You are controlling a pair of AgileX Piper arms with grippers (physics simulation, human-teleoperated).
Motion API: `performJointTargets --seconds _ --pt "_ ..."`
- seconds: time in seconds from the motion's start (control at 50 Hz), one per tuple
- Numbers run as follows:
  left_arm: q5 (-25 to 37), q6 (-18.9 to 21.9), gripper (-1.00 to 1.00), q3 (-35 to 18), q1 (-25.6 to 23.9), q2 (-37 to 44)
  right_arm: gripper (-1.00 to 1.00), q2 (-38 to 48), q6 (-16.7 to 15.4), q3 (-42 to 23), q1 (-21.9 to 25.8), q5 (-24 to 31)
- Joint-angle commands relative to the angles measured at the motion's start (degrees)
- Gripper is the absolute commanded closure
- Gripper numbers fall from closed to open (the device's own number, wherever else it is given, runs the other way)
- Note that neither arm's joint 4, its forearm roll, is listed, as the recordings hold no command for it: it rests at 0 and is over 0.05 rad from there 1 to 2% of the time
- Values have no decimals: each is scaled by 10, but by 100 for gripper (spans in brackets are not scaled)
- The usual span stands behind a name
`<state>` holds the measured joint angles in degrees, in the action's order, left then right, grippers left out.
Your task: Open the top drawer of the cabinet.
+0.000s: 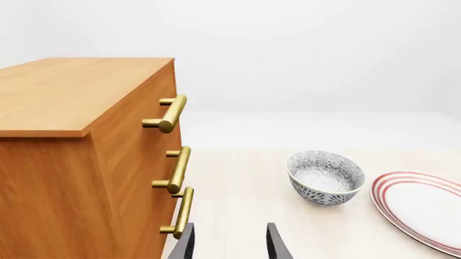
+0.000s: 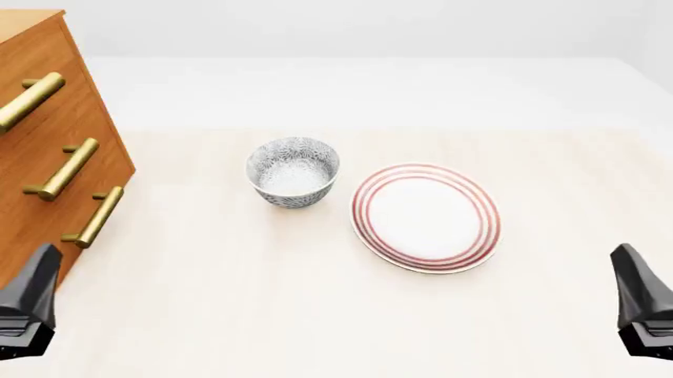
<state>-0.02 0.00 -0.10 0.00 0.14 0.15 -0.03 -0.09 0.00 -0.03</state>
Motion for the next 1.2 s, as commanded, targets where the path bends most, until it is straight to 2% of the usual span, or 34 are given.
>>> performJointTargets --seconds 0.02,0.7,0.98,1.2 --pt "0 0 -100 -2 0 1 -100 2 -1 -1 0 0" --pt "-8 5 -100 -4 -7 -1 -100 0 -1 -2 0 1" --pt "12 55 -100 -17 4 6 -100 0 -1 -2 0 1" --pt "-15 108 -100 -31 -7 68 -100 0 -1 -2 0 1"
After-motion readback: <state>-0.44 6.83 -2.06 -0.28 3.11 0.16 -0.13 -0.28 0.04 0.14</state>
